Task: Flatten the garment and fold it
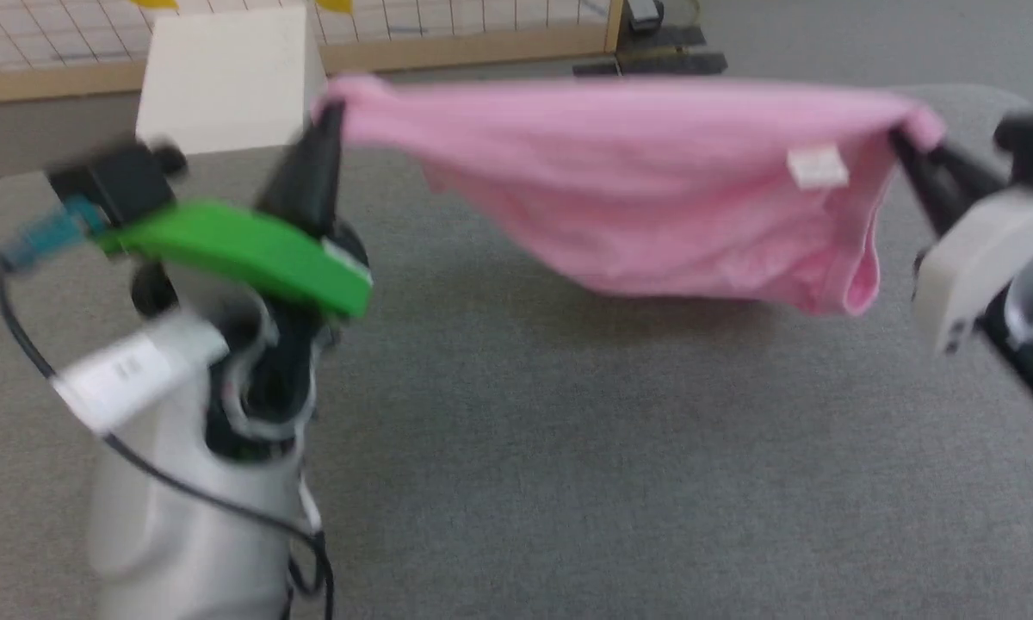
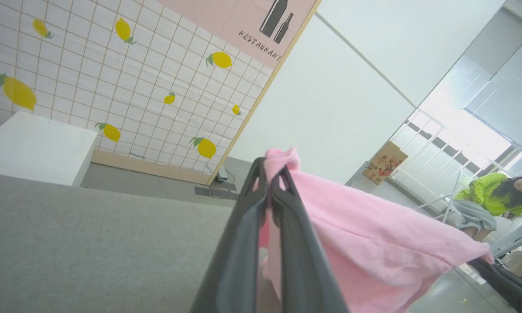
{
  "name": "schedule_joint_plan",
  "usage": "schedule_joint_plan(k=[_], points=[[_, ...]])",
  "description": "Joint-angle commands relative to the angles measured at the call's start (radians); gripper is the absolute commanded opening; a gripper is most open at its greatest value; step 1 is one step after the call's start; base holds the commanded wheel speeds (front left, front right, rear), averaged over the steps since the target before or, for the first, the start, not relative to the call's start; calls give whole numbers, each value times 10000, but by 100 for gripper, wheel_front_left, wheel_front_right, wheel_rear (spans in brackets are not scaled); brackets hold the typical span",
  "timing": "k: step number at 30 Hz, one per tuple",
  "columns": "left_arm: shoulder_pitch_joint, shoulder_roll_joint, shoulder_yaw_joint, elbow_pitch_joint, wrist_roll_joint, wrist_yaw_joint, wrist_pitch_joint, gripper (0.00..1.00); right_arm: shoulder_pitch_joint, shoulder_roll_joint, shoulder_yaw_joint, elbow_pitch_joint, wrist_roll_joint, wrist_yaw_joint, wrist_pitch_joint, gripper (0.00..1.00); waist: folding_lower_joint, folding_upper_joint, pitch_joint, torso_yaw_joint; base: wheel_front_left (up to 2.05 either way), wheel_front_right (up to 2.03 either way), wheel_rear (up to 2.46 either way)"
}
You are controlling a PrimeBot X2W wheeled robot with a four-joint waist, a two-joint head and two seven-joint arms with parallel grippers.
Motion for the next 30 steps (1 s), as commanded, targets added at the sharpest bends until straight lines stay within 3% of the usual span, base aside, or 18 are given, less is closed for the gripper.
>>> schedule_joint_plan(k=[1, 7, 13, 17, 22, 30], points=[[-919, 10, 154, 44, -207, 162, 182, 0, -841, -207, 159, 377, 216, -13, -41, 0, 0, -1, 964, -247, 0, 0, 0], [-4607, -111, 986, 1603, -633, 1016, -72, 0, -4292, -728, 952, 2355, 501, -13, -839, 0, 0, -1, 2400, -548, 0, 0, 0], [-7514, 365, 1162, 3431, 253, 1139, -1229, 0, -7047, -343, 1294, 4374, 46, -13, -2551, 0, 0, -1, 3388, -821, 0, 0, 0], [-8580, 550, 1294, 4034, 598, 1094, -2128, 0, -8034, 116, 1076, 5354, -66, -13, -3631, 0, 0, -1, 3657, -792, 0, 0, 0], [-8302, 727, 1345, 4550, 651, 743, -2680, 0, -7898, 305, 1418, 6218, 526, -13, -4064, 0, 0, -1, 3562, -526, 0, 0, 0], [-4435, 1377, 514, 4672, 990, 77, -1782, 0, -5031, -330, 3598, 6029, 3004, -13, -3016, 0, 0, -1, 2457, 45, 0, 0, 0]])
